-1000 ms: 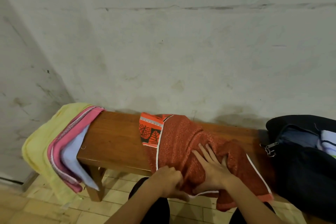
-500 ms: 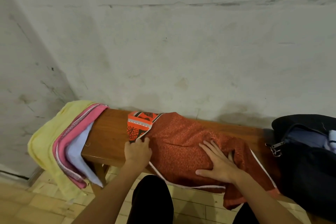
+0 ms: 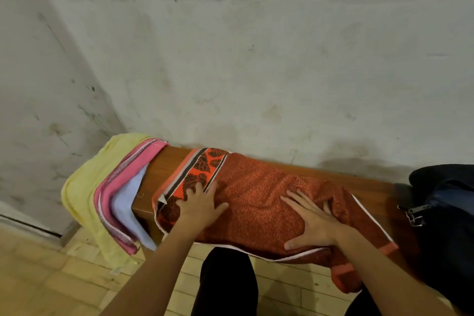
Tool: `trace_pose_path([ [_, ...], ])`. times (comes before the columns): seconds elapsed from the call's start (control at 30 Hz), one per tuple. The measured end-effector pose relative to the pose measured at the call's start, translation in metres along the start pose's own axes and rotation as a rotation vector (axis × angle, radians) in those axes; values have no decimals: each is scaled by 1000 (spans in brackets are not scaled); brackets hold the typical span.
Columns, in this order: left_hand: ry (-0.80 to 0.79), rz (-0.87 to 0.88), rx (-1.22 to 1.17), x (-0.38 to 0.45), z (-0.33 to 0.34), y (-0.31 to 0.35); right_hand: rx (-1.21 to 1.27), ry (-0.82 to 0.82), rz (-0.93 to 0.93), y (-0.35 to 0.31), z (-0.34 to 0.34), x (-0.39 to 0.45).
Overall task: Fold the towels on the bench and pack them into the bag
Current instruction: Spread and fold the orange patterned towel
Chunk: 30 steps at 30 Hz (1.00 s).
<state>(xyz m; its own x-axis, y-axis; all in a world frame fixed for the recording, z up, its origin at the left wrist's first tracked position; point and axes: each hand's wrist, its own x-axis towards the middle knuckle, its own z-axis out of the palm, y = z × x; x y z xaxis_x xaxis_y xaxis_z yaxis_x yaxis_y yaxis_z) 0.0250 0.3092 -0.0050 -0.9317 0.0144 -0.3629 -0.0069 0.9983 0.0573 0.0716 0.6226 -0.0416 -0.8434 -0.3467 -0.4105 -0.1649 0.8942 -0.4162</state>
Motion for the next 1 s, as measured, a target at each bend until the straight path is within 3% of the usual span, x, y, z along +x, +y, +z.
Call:
trace_pose_path([
  [0.1,-201,-17,-79,10,16,2,-4,12,0,-2,1,1],
  [0.3,-233,-100,-125,23,13,-19,0,181,-18,-7,7,-10],
  [0.43,-233,-150,-144,30,7,-39,-167,330,-13,-2,3,-33],
  [0.53,-230,-166,-118,36,3,-34,-232,557,130,16,3,-52],
  [0.6,-154,-67,-73,33,4,-14,-179,666,374,23,-1,-65],
  [0.7,32,269,-56,18,10,37,131,496,641,24,-6,-74],
  [0.77,37,459,-188,0,18,77,182,396,635,19,-11,-77],
  [0.87,-134,528,-222,-18,36,116,68,332,605,15,-30,-79],
  [0.93,-198,525,-25,-17,48,119,-63,460,590,15,-51,-82],
  [1.0,-182,520,50,-13,55,114,-252,757,492,17,-71,-84],
])
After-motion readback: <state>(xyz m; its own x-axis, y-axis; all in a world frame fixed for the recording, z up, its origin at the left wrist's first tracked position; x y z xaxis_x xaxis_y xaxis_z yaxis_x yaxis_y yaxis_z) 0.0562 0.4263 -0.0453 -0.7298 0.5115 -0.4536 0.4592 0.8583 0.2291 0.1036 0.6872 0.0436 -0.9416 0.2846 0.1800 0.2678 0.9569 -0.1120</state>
